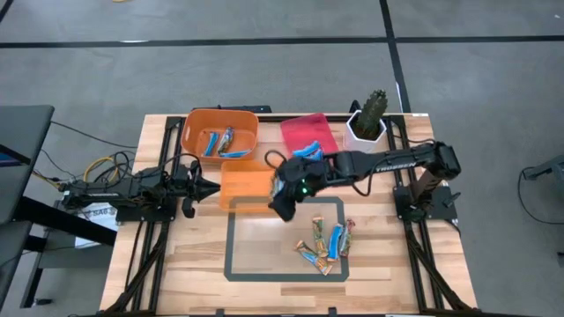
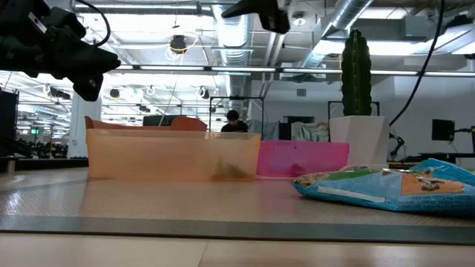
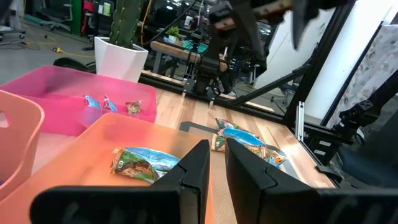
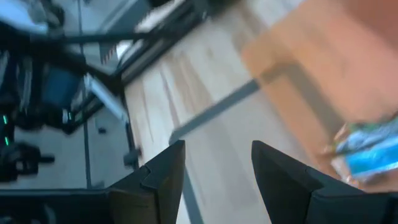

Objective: Pick and place Granola Bars by type
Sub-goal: Put the red granola bar into the red bin

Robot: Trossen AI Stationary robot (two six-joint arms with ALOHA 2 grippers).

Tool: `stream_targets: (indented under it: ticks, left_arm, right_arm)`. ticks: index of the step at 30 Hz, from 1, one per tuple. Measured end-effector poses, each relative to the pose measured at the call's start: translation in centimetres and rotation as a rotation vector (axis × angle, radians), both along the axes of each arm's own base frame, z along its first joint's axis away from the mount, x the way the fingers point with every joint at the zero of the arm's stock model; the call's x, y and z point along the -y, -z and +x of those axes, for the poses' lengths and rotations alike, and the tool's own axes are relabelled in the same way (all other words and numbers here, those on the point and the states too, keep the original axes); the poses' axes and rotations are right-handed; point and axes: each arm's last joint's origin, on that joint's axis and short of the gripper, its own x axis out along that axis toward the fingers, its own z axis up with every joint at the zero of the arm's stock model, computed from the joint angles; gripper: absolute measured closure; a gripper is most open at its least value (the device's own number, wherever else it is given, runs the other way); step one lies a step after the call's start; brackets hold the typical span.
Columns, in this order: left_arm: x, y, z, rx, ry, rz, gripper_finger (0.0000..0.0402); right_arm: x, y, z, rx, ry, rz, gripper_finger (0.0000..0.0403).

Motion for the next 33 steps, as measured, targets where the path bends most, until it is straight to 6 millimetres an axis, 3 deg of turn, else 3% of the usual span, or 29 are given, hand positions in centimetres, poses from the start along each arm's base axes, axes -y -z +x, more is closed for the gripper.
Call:
stream_targets:
  ticks: [7, 13, 23, 33]
  left_arm:
    - [0.0, 0.0, 0.0, 0.0, -0.001, 0.0, 0.0358]
    - [0.0, 0.0, 0.0, 0.0, -0.002, 0.0, 0.0358]
    - [0.0, 0.0, 0.0, 0.0, -0.003, 0.0, 0.0358]
    - [0.0, 0.0, 0.0, 0.0, -0.003, -0.001, 0.0358]
  right_arm:
    - [-3.2, 1.5, -2.0, -0.19, -0.1, -0.139, 0.0226]
    - [-4.3, 5.2, -4.9, -0.483, -0.003, -0.291, 0.0226]
    - [-7.1, 11.3, -9.3, -0.759, 0.205, -0.242, 0.0222]
    - [-8.5, 12.2, -12.5, -0.915, 0.537, -0.231, 0.0206]
